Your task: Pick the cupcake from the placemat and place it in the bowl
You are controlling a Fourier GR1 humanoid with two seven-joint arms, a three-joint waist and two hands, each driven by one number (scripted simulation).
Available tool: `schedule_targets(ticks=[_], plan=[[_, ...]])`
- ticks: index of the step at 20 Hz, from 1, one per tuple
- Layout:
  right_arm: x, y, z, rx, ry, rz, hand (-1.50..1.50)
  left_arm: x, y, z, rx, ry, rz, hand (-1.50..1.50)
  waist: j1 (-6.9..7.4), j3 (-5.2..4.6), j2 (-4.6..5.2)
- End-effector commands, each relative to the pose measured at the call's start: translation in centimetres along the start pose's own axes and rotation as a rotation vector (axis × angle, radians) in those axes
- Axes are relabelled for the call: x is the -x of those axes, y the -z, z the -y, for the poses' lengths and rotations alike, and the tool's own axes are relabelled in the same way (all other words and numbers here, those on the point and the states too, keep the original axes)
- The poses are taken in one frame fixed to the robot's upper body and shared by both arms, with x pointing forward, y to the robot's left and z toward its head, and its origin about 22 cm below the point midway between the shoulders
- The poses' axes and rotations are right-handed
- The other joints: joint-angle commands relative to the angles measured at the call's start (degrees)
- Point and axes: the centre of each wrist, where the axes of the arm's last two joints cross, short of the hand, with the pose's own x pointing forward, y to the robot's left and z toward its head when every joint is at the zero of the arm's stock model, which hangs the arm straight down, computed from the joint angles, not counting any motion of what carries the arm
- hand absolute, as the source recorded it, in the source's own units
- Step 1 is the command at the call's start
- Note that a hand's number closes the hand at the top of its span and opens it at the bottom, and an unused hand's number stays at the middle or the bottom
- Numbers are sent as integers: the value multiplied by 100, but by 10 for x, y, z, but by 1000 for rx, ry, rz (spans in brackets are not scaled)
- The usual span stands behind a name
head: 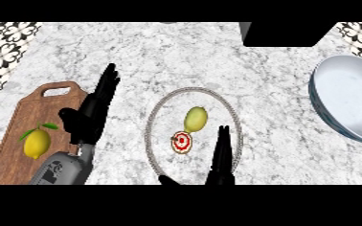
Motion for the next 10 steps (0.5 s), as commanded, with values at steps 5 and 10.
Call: schedule_targets(ticks=[5, 10], plan=[[16, 10, -15, 43, 33, -212, -150, 1, 1, -12, -11, 22, 4, 0, -10, -3, -3], [22, 28, -20, 64, -73, -284, -150, 0, -10, -4, -8, 3, 6, 0, 24, -4, -12]])
